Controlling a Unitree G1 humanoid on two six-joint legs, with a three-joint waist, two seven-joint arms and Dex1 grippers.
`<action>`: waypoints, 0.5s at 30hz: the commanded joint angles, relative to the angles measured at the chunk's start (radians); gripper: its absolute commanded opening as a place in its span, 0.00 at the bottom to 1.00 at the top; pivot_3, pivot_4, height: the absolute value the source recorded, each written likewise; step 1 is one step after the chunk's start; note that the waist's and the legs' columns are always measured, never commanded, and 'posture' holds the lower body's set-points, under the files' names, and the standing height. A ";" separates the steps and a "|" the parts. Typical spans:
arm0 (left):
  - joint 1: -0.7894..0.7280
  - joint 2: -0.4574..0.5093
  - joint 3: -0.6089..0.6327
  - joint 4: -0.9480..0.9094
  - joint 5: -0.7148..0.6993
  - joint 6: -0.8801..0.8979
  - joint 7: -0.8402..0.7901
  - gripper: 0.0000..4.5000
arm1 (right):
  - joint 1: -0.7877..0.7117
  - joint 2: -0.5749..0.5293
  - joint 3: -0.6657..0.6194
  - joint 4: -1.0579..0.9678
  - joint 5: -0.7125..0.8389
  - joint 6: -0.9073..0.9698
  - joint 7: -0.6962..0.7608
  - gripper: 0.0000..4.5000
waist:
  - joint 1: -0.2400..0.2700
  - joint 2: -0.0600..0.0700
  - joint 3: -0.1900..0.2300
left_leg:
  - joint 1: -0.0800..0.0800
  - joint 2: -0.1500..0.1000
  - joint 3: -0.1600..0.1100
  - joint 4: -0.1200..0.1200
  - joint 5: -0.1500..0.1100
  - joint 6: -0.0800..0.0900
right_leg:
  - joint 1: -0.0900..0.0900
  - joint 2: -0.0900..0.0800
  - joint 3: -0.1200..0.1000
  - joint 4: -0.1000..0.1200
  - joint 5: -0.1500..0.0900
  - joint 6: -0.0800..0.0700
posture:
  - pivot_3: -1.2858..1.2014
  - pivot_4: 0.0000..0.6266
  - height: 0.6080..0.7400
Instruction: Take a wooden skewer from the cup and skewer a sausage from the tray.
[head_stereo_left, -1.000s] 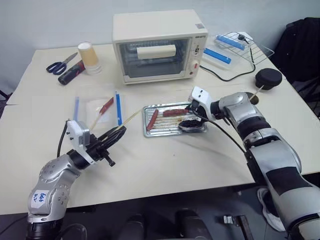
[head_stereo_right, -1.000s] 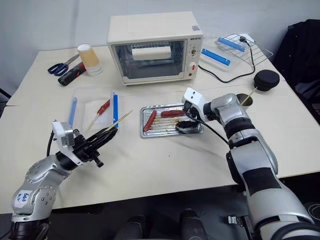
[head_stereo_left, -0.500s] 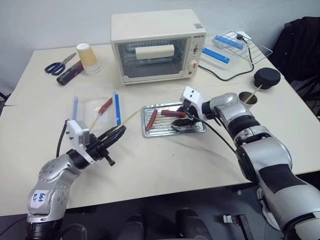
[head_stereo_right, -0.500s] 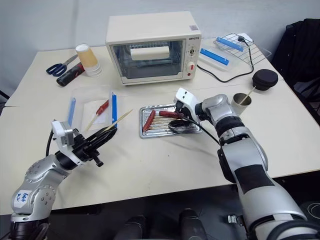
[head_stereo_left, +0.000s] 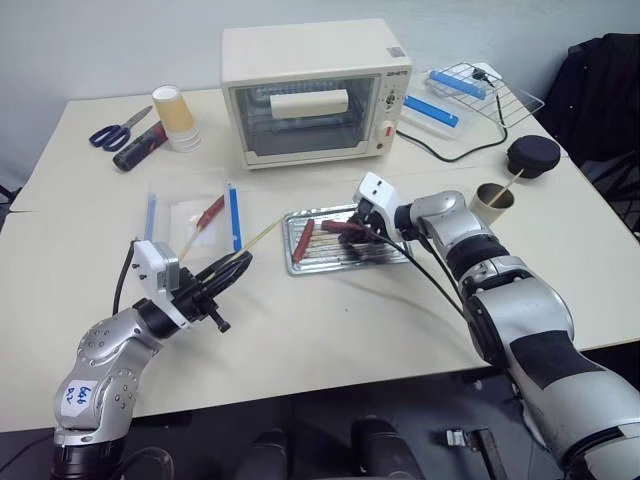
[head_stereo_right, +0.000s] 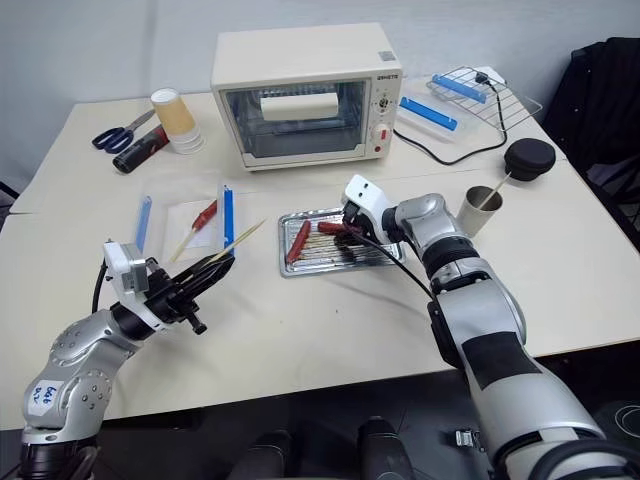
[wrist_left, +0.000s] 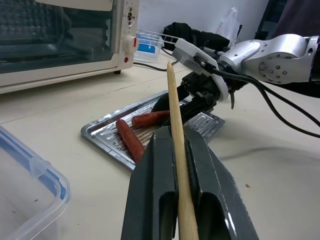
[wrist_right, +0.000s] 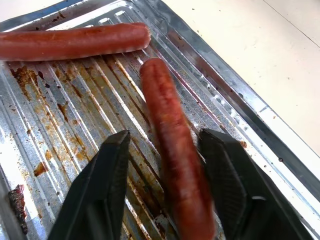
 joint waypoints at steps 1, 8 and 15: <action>-0.007 0.005 0.004 -0.017 -0.011 -0.014 -0.010 0.00 | 0.001 -0.004 -0.028 -0.018 0.013 0.017 0.016 0.54 | 0.000 0.000 0.000 | 0.000 0.000 0.000 0.000 0.000 0.000 | 0.000 0.000 0.000 0.000 0.000 0.000 | 0.52 0.24 1.00; -0.016 0.003 -0.002 -0.003 -0.006 -0.020 -0.019 0.00 | 0.004 -0.011 -0.039 -0.029 0.008 0.022 0.046 0.26 | -0.001 0.000 0.000 | 0.000 0.000 0.000 0.000 0.000 0.000 | 0.000 0.000 0.000 0.000 0.000 0.000 | 0.52 0.24 1.00; -0.025 0.003 -0.007 0.008 -0.002 -0.022 -0.027 0.00 | 0.010 -0.015 -0.043 -0.036 0.007 0.025 0.055 0.19 | -0.001 0.000 0.000 | 0.000 0.000 0.000 0.000 0.000 0.000 | -0.001 0.000 0.000 0.000 0.000 0.000 | 0.52 0.24 1.00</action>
